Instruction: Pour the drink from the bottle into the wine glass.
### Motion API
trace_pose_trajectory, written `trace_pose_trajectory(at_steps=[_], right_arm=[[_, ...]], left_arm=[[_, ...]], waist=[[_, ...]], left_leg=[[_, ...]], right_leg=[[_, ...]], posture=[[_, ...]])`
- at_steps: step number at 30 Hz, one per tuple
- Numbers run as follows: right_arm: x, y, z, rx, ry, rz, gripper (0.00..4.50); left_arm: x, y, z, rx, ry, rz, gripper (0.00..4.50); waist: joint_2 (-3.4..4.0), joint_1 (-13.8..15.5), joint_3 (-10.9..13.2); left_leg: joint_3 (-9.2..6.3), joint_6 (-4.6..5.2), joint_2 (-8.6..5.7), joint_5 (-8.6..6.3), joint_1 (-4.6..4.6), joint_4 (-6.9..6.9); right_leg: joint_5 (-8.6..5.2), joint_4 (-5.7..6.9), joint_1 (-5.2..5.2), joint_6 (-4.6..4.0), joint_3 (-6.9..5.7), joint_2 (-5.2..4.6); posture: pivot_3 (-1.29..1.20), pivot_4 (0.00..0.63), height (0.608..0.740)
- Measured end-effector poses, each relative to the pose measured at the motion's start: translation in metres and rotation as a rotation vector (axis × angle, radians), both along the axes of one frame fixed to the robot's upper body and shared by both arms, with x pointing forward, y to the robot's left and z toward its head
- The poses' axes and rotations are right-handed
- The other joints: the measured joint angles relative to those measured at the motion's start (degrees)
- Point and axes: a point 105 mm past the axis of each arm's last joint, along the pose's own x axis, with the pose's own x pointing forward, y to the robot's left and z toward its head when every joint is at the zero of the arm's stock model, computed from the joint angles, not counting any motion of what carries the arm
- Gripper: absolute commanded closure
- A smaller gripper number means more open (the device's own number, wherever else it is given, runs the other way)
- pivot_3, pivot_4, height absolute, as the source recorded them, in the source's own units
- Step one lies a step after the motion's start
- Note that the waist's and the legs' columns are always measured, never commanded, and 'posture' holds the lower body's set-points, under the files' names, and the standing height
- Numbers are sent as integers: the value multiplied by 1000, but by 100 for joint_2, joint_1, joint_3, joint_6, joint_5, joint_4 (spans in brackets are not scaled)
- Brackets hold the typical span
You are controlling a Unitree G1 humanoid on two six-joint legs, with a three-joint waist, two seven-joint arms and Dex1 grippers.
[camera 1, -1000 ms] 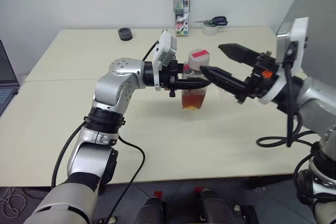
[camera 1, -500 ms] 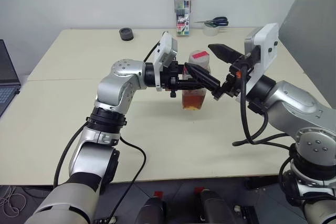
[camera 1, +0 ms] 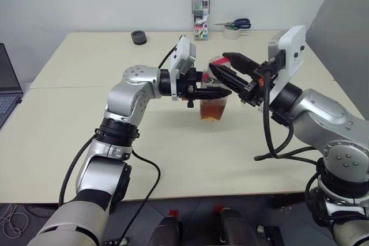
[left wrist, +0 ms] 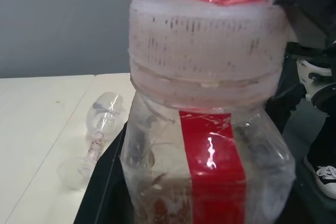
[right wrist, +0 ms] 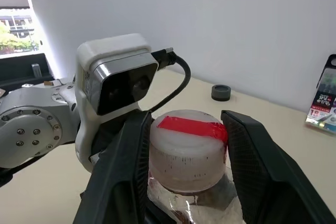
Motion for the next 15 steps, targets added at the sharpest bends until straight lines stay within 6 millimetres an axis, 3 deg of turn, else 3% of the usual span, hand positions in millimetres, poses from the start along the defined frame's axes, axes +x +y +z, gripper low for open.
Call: trace_pose_trajectory(at_steps=[8,15], right_arm=[[4,-3,0,-6,13,40,2740],[11,-18,15,-169,15,305,2740]], left_arm=[[1,0,-1,7,-2,7,2734],[-5,-7,6,15,-17,-49,2734]], waist=[[0,1,0],[2,-1,2]], left_leg=[[1,1,-1,-1,0,0],[17,14,0,-8,3,1]], right_leg=[[0,0,0,0,-1,3],[0,-2,3,0,-19,20]], posture=[[0,150,740],[0,150,740]])
